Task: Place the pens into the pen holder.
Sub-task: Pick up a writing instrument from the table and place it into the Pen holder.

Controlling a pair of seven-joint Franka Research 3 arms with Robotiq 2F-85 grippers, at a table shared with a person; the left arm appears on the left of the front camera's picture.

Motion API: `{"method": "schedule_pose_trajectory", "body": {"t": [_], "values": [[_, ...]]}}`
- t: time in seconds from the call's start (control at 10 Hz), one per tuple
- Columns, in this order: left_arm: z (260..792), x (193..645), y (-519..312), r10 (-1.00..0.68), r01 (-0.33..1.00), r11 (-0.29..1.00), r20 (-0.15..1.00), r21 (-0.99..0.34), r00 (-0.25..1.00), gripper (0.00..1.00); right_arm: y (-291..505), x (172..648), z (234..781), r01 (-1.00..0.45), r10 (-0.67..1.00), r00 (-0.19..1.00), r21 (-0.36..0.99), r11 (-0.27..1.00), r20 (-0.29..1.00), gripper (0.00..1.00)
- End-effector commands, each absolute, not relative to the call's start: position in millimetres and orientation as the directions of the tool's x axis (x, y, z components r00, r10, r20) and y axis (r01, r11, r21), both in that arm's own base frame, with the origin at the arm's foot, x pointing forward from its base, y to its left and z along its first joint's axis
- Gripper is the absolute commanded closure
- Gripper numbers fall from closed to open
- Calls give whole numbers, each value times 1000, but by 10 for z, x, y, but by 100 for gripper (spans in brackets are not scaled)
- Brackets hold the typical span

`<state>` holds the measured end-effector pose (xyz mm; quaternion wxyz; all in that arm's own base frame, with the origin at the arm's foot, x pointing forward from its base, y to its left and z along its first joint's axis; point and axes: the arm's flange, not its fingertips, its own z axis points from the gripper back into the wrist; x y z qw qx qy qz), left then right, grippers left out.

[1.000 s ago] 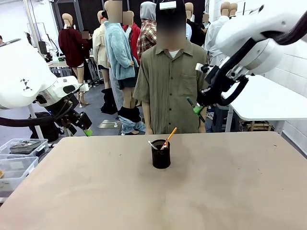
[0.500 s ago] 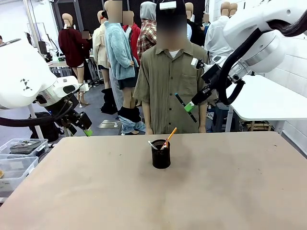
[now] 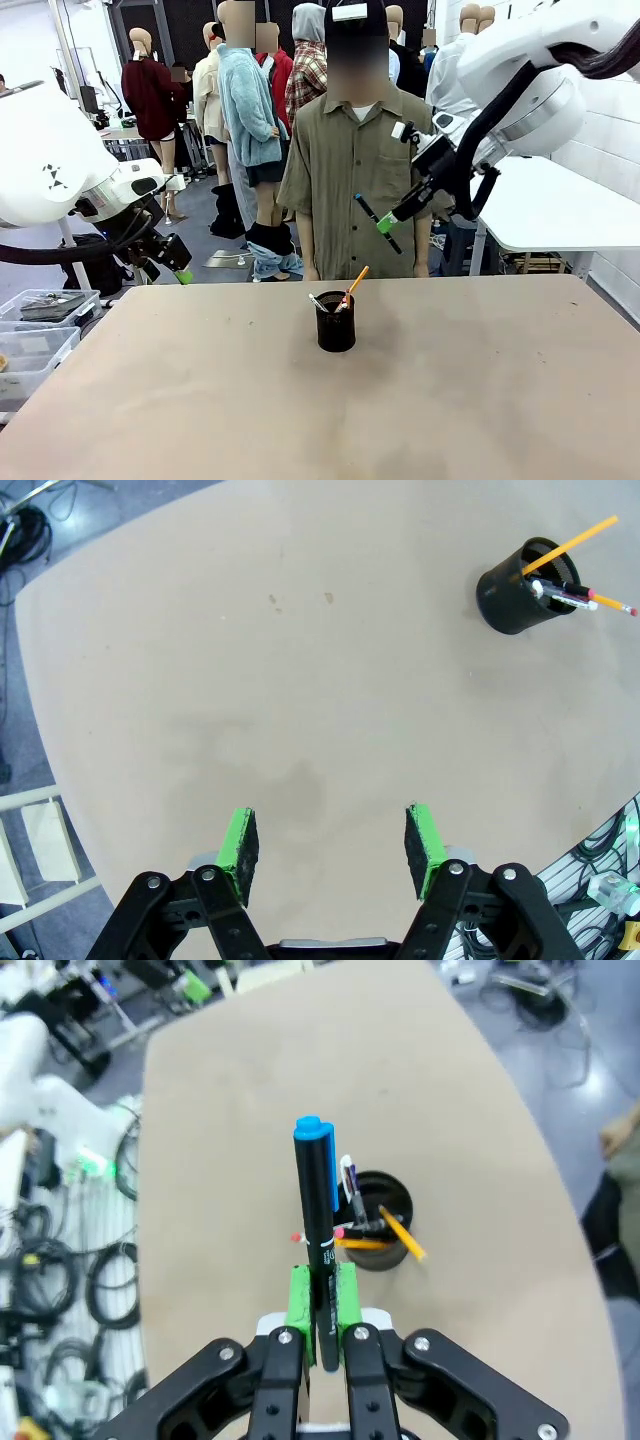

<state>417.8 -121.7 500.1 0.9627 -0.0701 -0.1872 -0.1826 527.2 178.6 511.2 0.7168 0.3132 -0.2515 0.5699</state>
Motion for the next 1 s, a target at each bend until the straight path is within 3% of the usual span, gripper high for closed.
{"method": "schedule_pose_trajectory", "body": {"t": [0.0, 0.4, 0.5, 0.6, 0.7, 0.9], "values": [[5017, 4174, -1225, -323, 370, 928, 388, -51, 863, 23, 1933, 5450, 4955, -995, 643, 100, 90, 49, 759, 100], [5017, 4174, -1225, -323, 370, 928, 388, -51, 863, 23, 2299, 5790, 4703, -970, 539, -47, 91, -226, 841, 100], [5017, 4174, -1225, -323, 370, 928, 388, -51, 863, 23, 2398, 5856, 4638, -962, 534, -45, 107, -250, 844, 100], [5017, 4174, -1225, -323, 370, 928, 388, -51, 863, 23, 2411, 5878, 4564, -960, 562, 78, 213, -179, 824, 100], [5017, 4174, -1225, -323, 370, 928, 388, -51, 863, 23, 2366, 5701, 4624, -973, 568, -42, 96, -211, 822, 100], [5017, 4174, -1225, -323, 370, 928, 388, -51, 863, 23, 2418, 5785, 4527, -967, 564, -10, 137, -216, 825, 100]]}}
